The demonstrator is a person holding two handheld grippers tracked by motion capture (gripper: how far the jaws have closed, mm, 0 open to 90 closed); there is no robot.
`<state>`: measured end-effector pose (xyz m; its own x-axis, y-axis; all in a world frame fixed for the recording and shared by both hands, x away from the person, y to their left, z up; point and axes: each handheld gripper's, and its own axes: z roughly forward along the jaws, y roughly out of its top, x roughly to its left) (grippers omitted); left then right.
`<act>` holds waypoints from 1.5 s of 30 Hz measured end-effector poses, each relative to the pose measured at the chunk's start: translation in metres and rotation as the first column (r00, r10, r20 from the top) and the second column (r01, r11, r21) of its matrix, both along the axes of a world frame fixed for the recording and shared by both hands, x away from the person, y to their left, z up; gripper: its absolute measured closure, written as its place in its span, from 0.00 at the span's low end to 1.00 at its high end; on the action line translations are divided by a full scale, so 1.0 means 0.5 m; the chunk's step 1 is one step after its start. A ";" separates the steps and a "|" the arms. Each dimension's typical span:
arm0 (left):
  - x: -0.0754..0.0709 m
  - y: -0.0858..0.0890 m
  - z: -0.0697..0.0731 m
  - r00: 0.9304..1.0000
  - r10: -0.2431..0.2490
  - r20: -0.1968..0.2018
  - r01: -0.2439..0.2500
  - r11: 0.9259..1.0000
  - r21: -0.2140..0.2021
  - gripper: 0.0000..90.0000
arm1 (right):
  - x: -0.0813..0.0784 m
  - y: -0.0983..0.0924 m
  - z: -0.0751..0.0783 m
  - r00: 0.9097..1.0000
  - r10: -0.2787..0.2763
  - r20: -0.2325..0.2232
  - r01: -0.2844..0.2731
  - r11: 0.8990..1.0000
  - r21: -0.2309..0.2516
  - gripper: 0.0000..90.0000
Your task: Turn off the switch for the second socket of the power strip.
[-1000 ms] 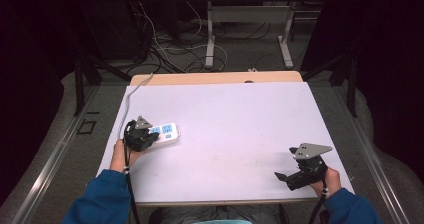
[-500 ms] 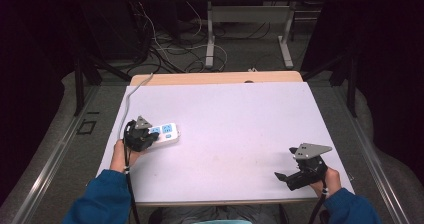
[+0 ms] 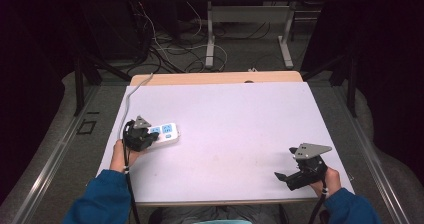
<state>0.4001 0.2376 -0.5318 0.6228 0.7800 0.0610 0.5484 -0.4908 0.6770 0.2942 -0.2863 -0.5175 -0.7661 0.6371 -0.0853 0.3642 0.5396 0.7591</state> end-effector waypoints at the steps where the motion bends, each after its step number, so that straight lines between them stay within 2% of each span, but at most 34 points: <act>1: -0.001 -0.001 0.000 1.000 0.004 -0.004 -0.004 1.000 -0.002 1.00 | 0.000 0.000 0.000 1.000 0.000 0.000 0.000 1.000 0.000 0.01; 8: 0.001 -0.008 0.001 1.000 -0.015 -0.012 0.015 1.000 0.001 1.00 | 0.000 0.000 0.000 1.000 0.000 0.001 0.000 1.000 0.000 0.01; 10: 0.000 -0.015 0.002 1.000 -0.018 -0.016 0.019 1.000 0.019 1.00 | -0.002 0.000 0.001 1.000 -0.005 -0.005 0.005 1.000 -0.003 0.01; 11: 0.000 -0.016 0.001 1.000 -0.013 -0.006 0.014 1.000 0.021 1.00 | -0.002 0.000 0.001 1.000 -0.008 -0.007 0.008 1.000 -0.001 0.01; 18: 0.000 -0.017 0.001 1.000 -0.012 -0.005 0.012 1.000 0.024 1.00 | -0.002 -0.001 0.002 1.000 -0.003 -0.006 0.003 1.000 -0.003 0.01; 21: 0.001 -0.019 0.001 1.000 -0.007 0.007 0.006 1.000 0.026 1.00 | -0.002 -0.001 0.002 1.000 -0.001 -0.001 0.001 1.000 -0.006 0.01; 24: 0.001 -0.021 0.003 1.000 -0.004 0.000 0.004 0.999 0.047 1.00 | -0.002 0.000 0.001 1.000 -0.004 -0.007 0.004 1.000 -0.003 0.01; 26: 0.000 -0.022 0.008 1.000 0.000 0.013 -0.001 0.999 0.036 1.00 | -0.002 0.000 0.001 1.000 -0.007 -0.007 0.007 1.000 0.001 0.01; 31: 0.000 -0.030 0.007 1.000 0.008 0.019 -0.009 0.999 0.053 1.00 | -0.002 0.000 0.001 1.000 -0.006 -0.008 0.006 1.000 0.002 0.01; 34: 0.000 -0.029 0.007 0.999 0.016 0.038 -0.018 0.999 0.050 1.00 | -0.002 -0.001 0.002 1.000 -0.002 -0.007 0.002 1.000 0.000 0.01; 35: -0.001 -0.027 0.010 1.000 0.013 0.026 -0.015 0.999 0.049 1.00 | -0.002 -0.001 0.002 1.000 -0.001 -0.007 0.001 1.000 0.000 0.01; 38: -0.001 -0.023 0.015 0.999 0.019 0.034 -0.020 0.999 0.043 1.00 | -0.002 -0.001 0.002 1.000 -0.001 -0.004 0.001 1.000 -0.001 0.01; 39: -0.002 -0.023 0.014 0.999 0.022 0.041 -0.023 0.999 0.028 1.00 | -0.002 0.000 0.002 1.000 -0.002 -0.007 0.002 1.000 0.001 0.01; 41: -0.003 -0.023 0.018 0.999 0.023 0.035 -0.024 0.999 0.027 1.00 | -0.002 -0.001 0.002 1.000 -0.002 -0.005 0.002 1.000 -0.002 0.01; 44: -0.005 -0.024 0.021 0.998 0.023 0.054 -0.024 1.000 0.015 1.00 | -0.002 -0.001 0.002 1.000 0.002 -0.002 -0.002 1.000 -0.003 0.01; 45: -0.007 -0.023 0.025 0.999 0.022 0.048 -0.023 1.000 0.017 1.00 | -0.002 0.000 0.002 1.000 -0.001 -0.004 0.001 1.000 -0.002 0.01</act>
<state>0.3968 0.2259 -0.5195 0.6011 0.7923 0.1042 0.5268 -0.4909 0.6939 0.2931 -0.2865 -0.5165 -0.7657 0.6377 -0.0837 0.3676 0.5407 0.7566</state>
